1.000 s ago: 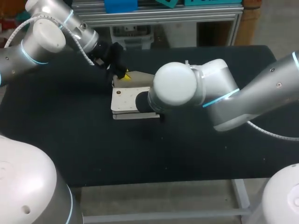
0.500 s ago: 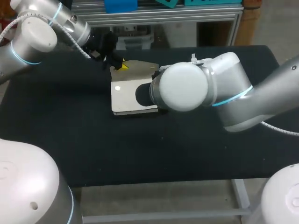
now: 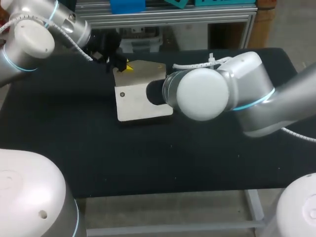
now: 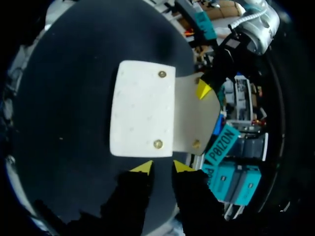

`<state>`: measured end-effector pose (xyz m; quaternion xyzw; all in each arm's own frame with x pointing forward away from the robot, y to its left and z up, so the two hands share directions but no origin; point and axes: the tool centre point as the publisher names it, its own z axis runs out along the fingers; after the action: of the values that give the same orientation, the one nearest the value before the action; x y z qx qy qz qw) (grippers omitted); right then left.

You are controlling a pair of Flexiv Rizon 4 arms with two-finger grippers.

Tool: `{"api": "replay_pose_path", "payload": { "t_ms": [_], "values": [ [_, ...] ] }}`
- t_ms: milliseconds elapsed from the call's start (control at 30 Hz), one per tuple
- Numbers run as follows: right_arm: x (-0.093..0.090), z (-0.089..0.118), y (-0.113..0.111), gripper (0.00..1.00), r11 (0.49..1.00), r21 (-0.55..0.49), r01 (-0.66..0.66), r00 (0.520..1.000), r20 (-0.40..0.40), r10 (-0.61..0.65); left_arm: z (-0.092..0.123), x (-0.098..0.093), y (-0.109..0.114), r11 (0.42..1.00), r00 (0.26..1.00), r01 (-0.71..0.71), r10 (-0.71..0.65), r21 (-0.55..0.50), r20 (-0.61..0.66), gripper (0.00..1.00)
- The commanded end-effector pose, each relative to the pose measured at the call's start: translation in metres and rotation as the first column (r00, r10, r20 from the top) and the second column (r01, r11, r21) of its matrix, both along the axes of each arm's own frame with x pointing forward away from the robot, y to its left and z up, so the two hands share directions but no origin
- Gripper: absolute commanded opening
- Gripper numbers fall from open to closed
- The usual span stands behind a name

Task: Pick up the bag, open it, inspect its contents, close it, and place it on the opposite side

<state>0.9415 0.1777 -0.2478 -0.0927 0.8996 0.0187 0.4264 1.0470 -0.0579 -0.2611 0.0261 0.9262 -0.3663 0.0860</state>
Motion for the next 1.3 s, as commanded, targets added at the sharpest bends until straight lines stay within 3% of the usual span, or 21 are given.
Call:
{"api": "replay_pose_path", "payload": {
  "t_ms": [33, 367, 767, 1067, 1300],
  "values": [
    [0.01, 0.001, 0.001, 0.0, 1.0, 0.006, -0.019, 1.0, 0.016, 0.019, 0.0, -0.004, -0.003, 1.0, 1.0, -0.015, 0.015, -0.017, 0.003, 0.0],
    [0.039, 0.007, 0.009, 0.0, 1.0, 0.015, -0.019, 0.998, 0.059, 0.019, 0.021, -0.024, -0.015, 0.998, 0.998, -0.06, 0.061, -0.024, 0.03, 0.0],
    [0.08, -0.001, 0.025, 0.0, 0.999, -0.007, -0.05, 0.998, 0.035, 0.05, 0.044, -0.034, -0.022, 0.998, 0.997, -0.055, 0.056, -0.02, 0.057, 0.0],
    [0.091, -0.011, 0.029, 0.0, 0.998, -0.003, -0.056, 0.998, 0.002, 0.056, 0.053, -0.033, -0.025, 0.997, 0.996, -0.064, 0.066, -0.037, 0.065, 0.0],
    [0.084, -0.018, 0.032, 0.0, 0.997, 0.0, -0.071, 0.997, -0.01, 0.071, 0.057, -0.033, -0.026, 0.994, 0.993, -0.09, 0.094, -0.064, 0.073, 0.0]
  ]
}}
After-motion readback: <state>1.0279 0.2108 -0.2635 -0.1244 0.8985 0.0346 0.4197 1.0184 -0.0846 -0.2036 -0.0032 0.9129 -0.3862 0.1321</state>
